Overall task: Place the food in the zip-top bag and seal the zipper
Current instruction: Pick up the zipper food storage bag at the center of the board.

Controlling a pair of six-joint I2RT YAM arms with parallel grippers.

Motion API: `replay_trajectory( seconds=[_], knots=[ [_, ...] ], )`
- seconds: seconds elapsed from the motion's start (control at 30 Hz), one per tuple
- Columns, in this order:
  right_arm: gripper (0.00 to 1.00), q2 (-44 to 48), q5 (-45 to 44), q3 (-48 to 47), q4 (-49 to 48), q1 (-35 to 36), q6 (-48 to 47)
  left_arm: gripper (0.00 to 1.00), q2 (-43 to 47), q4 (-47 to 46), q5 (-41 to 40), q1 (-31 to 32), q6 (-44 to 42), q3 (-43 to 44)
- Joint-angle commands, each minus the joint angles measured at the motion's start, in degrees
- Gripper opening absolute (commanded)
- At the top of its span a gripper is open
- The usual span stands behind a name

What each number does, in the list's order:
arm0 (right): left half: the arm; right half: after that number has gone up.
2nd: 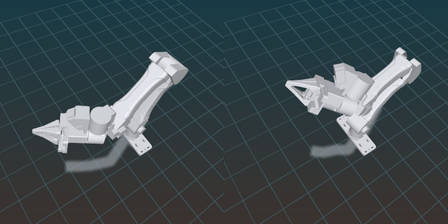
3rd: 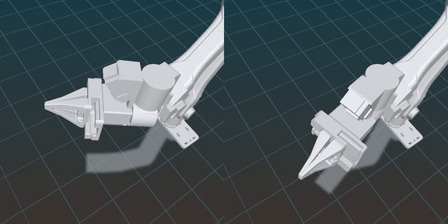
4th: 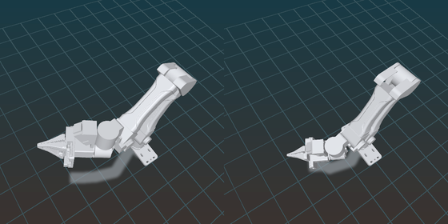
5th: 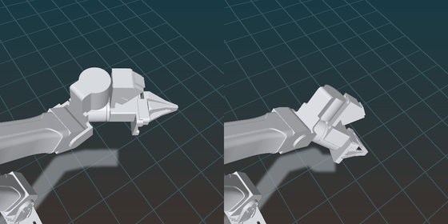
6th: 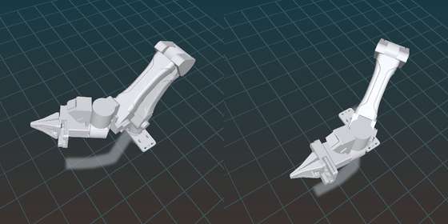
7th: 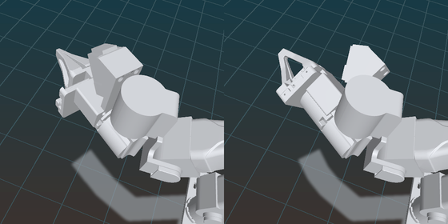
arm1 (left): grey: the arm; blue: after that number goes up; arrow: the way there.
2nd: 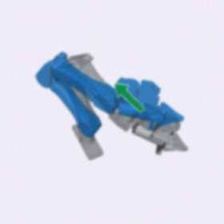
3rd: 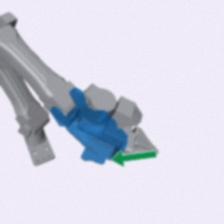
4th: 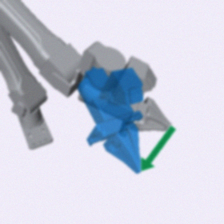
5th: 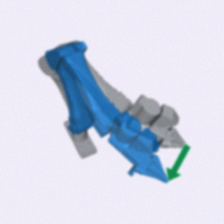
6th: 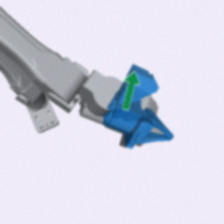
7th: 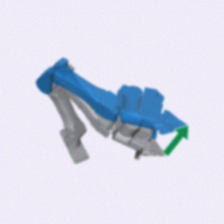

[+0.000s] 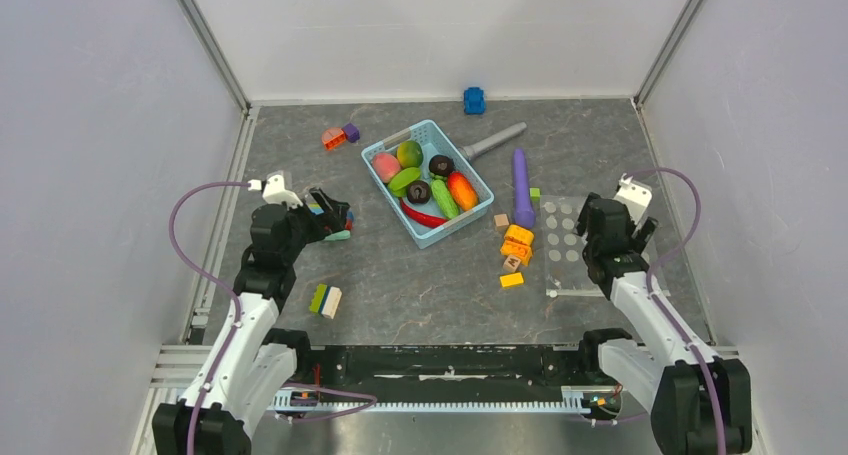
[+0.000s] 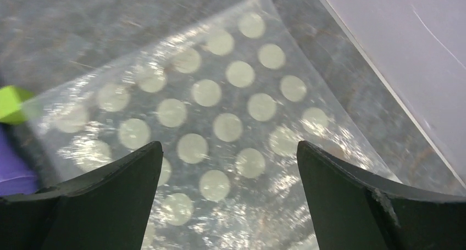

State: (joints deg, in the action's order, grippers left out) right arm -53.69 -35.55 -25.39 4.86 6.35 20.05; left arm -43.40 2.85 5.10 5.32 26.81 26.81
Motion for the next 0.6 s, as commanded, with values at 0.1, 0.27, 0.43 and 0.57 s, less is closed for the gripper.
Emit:
replay_trajectory(
  seconds=[0.1,0.27,0.43,0.57],
  knots=[
    [0.99,-4.84,3.77,-1.1,11.12,-11.69,8.46,1.0,1.5,-2.53,2.19,-0.14,2.26,0.97],
    [0.99,-5.43,7.75,1.71,12.02,-19.82,10.0,1.0,1.13,-2.58,3.13,-0.14,2.54,1.11],
    [0.98,-2.64,12.2,6.6,7.9,-25.38,9.87,1.0,0.62,-2.59,4.42,-0.14,2.77,1.08],
    [0.99,-2.05,15.59,8.69,6.12,-27.31,11.0,1.0,0.52,-4.43,5.99,-0.14,2.8,1.02]
  ],
)
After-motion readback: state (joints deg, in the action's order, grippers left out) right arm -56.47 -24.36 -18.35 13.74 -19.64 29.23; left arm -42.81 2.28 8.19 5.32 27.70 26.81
